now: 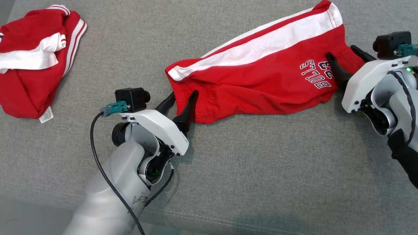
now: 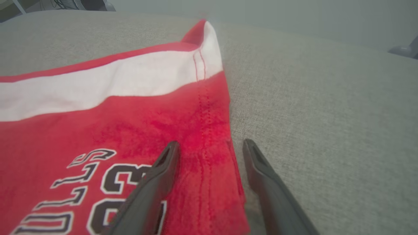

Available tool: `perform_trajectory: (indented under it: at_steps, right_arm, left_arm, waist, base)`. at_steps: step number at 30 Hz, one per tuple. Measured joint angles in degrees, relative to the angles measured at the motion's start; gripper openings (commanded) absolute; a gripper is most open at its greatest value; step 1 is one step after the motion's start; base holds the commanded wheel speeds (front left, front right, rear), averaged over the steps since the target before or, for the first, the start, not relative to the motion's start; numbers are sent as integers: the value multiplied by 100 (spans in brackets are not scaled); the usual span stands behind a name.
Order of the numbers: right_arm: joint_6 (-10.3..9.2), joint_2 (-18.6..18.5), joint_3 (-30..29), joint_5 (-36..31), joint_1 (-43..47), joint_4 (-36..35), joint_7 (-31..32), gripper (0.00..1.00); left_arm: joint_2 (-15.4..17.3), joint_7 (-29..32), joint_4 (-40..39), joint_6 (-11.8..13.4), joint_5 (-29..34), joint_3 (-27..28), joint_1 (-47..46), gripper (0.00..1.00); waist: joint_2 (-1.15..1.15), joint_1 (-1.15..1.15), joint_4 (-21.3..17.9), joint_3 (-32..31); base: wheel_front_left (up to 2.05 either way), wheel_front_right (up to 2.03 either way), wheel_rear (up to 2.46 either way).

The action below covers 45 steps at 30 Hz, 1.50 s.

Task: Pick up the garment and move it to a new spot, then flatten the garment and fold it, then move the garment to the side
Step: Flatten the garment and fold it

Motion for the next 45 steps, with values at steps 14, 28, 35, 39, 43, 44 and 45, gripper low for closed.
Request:
perform_trajectory:
  at_steps: [14,28,35,39,43,44,45]
  right_arm:
    - [-1,-76,682,1314,-220,-9,449,0]
    - [-1,-626,723,2418,881,-1508,-555,0]
    - [-1,-775,580,2531,1555,-2246,-962,0]
    - [-1,-833,256,2539,2186,-2568,-1107,0]
    - [-1,-775,-268,2520,2970,-2914,-1190,0]
    - [-1,-667,-534,2437,3393,-3114,-1196,0]
    - [-1,-667,-534,2437,3393,-3114,-1196,0]
  left_arm:
    - [-176,105,506,-475,-415,-101,-175,0]
    - [625,205,-692,-559,-575,-156,543,0]
    - [1145,212,-1775,-98,-573,-31,1113,0]
    - [1410,349,-2447,216,-573,5,1517,0]
    - [1646,495,-3058,514,-575,13,1913,0]
    - [1746,565,-3352,625,-601,13,2113,0]
    - [1746,565,-3352,625,-601,13,2113,0]
  waist:
    - [0,0,38,-69]
    - [0,0,-206,-317]
    - [0,0,-367,-492]
    - [0,0,-448,-657]
    - [0,0,-549,-816]
    - [0,0,-603,-893]
    - [0,0,-603,-893]
  base:
    - [0,0,0]
    - [0,0,0]
    - [0,0,0]
    - [0,0,0]
    - [0,0,0]
    - [0,0,0]
    - [0,0,0]
